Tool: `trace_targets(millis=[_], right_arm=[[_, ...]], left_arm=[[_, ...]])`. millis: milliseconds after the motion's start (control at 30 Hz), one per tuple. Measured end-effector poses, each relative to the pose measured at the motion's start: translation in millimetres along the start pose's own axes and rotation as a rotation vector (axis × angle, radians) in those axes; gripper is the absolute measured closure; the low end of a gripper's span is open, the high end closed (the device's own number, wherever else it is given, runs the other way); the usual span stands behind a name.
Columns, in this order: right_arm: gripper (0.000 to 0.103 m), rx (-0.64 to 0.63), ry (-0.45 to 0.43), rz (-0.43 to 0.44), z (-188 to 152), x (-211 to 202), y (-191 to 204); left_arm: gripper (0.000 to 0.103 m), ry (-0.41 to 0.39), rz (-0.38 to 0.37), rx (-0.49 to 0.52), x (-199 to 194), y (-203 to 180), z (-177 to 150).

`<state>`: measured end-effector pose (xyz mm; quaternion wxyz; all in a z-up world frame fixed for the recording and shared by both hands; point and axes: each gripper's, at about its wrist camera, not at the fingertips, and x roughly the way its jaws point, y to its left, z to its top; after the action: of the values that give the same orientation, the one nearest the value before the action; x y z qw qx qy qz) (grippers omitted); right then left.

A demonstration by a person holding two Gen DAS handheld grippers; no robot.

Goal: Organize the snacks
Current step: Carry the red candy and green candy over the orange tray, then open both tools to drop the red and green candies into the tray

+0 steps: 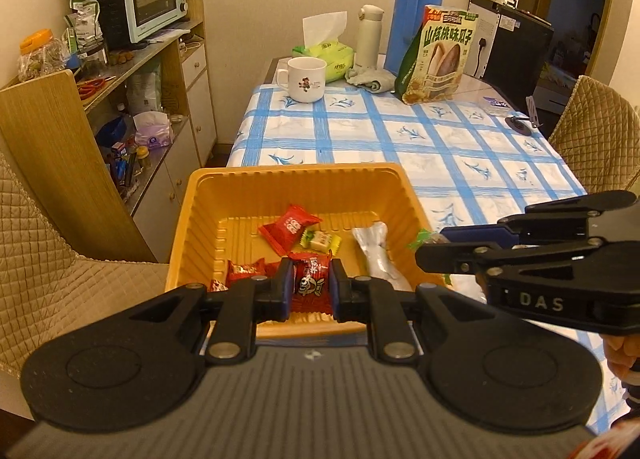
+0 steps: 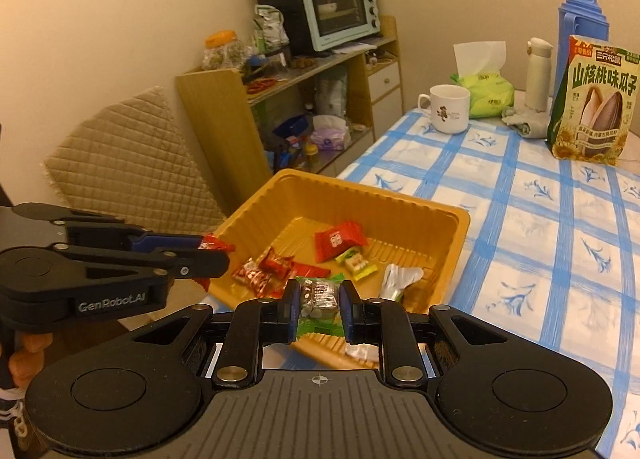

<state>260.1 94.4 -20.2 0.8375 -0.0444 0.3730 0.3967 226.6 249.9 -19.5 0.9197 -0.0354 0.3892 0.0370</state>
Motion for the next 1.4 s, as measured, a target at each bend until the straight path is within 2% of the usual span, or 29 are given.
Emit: trace_targets(millis=[533, 1167, 1400], right_arm=[[0.082, 0.014, 0.095, -0.059, 16.7, 75.2, -1.1], [0.081, 0.027, 0.116, -0.06, 22.9, 107.5, -6.1], [0.074, 0.041, 0.116, -0.07, 24.2, 110.6, -9.4]], left_arm=[[0.086, 0.062, -0.009, -0.011, 46.5, 31.3, 11.0], [0.086, 0.096, -0.021, -0.019, 68.3, 46.8, 15.3], [0.086, 0.1, -0.021, -0.018, 72.4, 51.2, 17.2]])
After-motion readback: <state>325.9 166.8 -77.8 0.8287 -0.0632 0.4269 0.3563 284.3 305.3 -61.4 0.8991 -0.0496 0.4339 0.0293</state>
